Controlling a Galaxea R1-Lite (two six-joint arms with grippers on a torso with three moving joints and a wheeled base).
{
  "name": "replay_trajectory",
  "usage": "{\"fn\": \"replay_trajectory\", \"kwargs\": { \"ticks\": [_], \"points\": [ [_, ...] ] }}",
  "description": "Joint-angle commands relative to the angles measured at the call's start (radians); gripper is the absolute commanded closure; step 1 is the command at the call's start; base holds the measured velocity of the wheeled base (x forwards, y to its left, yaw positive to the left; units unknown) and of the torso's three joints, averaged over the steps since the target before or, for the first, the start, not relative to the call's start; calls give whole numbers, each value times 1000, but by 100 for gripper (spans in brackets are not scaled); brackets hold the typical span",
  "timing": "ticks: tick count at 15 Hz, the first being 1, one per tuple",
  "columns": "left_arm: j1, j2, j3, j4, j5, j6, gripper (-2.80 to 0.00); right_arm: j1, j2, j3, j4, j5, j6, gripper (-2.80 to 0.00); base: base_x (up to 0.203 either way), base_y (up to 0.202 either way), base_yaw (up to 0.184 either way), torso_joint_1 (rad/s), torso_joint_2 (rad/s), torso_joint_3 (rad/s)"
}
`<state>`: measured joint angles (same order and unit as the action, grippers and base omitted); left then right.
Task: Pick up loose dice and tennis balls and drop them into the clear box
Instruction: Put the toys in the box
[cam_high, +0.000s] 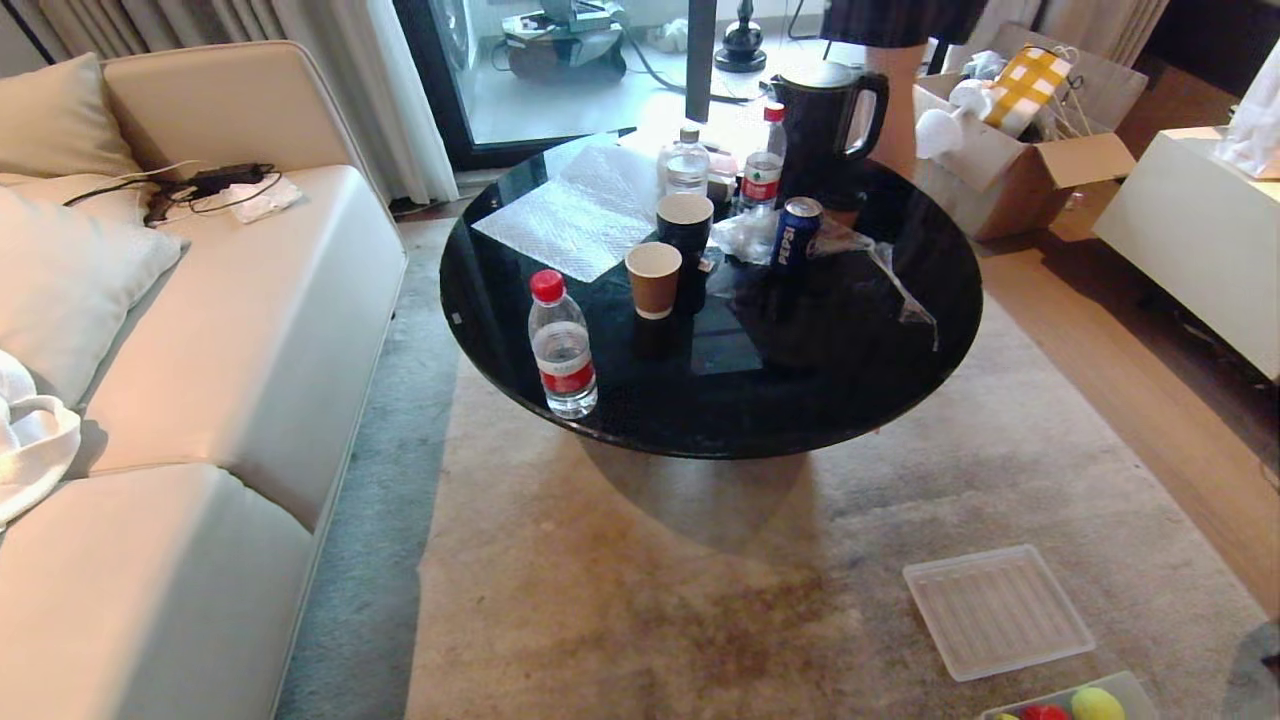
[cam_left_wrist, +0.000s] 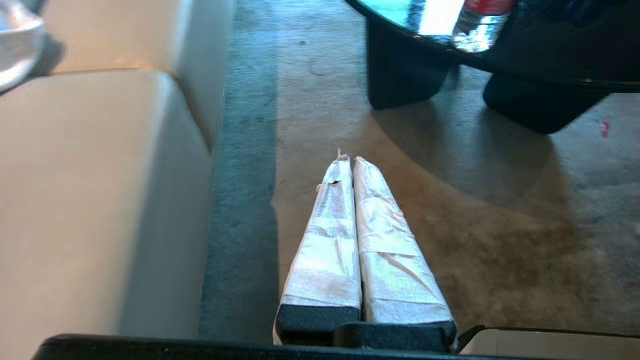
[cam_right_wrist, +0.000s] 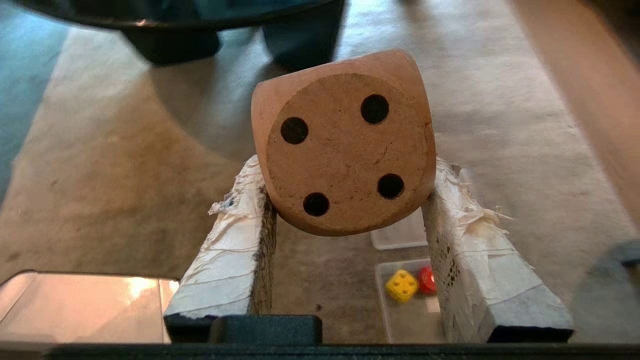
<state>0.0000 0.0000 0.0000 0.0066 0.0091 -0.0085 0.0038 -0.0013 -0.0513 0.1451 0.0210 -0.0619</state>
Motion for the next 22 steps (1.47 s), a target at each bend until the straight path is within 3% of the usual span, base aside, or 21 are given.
{"fn": "replay_trajectory", "kwargs": {
  "ticks": [1, 22],
  "points": [
    [0, 0, 0, 0, 0, -1, 0, 1, 0, 1, 1, 0, 0, 0, 5, 5, -104, 4, 2, 6],
    [0, 0, 0, 0, 0, 0, 0, 1, 0, 1, 1, 0, 2, 0, 0, 11, -163, 1, 2, 2]
  ]
}}
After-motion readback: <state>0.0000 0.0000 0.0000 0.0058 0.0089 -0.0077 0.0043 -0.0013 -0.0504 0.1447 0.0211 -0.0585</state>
